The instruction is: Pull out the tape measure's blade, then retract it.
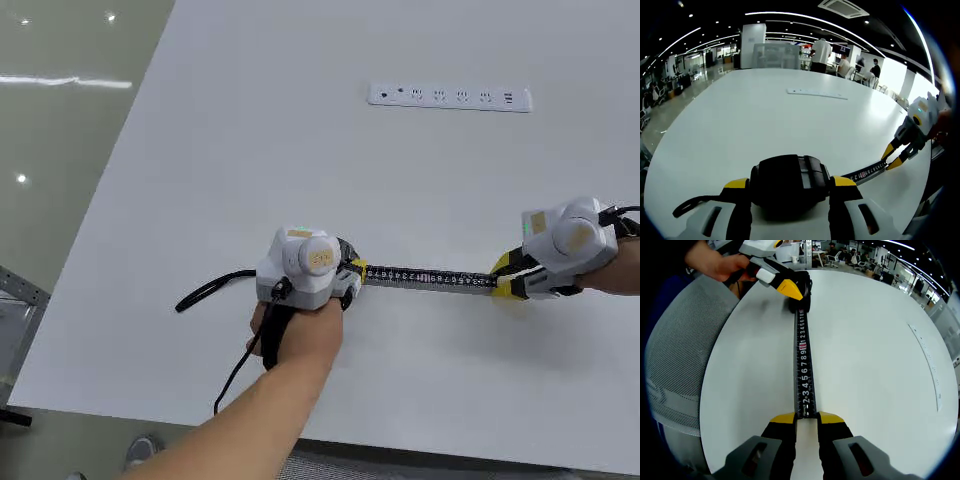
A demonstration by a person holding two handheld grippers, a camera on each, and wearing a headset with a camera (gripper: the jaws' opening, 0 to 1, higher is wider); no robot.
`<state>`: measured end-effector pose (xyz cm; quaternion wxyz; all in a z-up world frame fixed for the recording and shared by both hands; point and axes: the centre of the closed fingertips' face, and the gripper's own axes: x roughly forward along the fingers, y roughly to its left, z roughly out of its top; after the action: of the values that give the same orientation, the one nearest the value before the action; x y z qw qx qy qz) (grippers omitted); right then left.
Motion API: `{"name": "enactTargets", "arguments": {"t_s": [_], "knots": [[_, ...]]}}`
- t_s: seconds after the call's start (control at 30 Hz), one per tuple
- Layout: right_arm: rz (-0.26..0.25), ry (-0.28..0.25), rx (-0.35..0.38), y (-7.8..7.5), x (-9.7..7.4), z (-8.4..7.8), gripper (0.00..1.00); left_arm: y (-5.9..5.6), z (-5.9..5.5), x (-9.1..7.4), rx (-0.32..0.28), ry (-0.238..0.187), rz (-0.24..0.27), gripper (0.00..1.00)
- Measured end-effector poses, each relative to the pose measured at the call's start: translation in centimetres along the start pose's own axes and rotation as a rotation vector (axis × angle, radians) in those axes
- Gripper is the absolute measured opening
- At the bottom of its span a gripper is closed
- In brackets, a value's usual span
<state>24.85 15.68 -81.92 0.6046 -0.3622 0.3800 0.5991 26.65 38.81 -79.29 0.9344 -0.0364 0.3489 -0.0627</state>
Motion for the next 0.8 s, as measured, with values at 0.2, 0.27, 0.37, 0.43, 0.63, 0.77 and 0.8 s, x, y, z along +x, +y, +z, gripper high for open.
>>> {"name": "enactTargets", "arguments": {"t_s": [0.2, 0.27, 0.37, 0.43, 0.63, 0.77, 0.8], "knots": [[0.005, -0.012, -0.008, 0.2, 0.6, 0.9, 0.12, 0.0, 0.0, 0.0, -0.005, 0.0, -0.007, 0.58], [0.005, -0.014, -0.01, 0.2, 0.6, 1.1, 0.12, 0.0, 0.0, 0.0, -0.006, -0.001, -0.008, 0.58], [0.006, -0.016, -0.014, 0.2, 0.8, 1.2, 0.12, 0.0, 0.0, 0.0, -0.008, -0.001, -0.011, 0.58], [0.007, -0.017, -0.016, 0.2, 0.9, 1.3, 0.12, 0.0, 0.0, 0.0, -0.007, 0.0, -0.012, 0.58], [0.009, -0.022, -0.019, 0.2, 1.1, 1.7, 0.12, 0.0, 0.0, 0.0, -0.006, 0.0, -0.014, 0.58], [0.01, -0.028, -0.02, 0.2, 1.2, 2.0, 0.12, 0.0, 0.0, 0.0, -0.009, 0.0, -0.017, 0.58], [0.01, -0.029, -0.019, 0.2, 1.2, 2.1, 0.12, 0.0, 0.0, 0.0, -0.008, -0.001, -0.018, 0.58]]}}
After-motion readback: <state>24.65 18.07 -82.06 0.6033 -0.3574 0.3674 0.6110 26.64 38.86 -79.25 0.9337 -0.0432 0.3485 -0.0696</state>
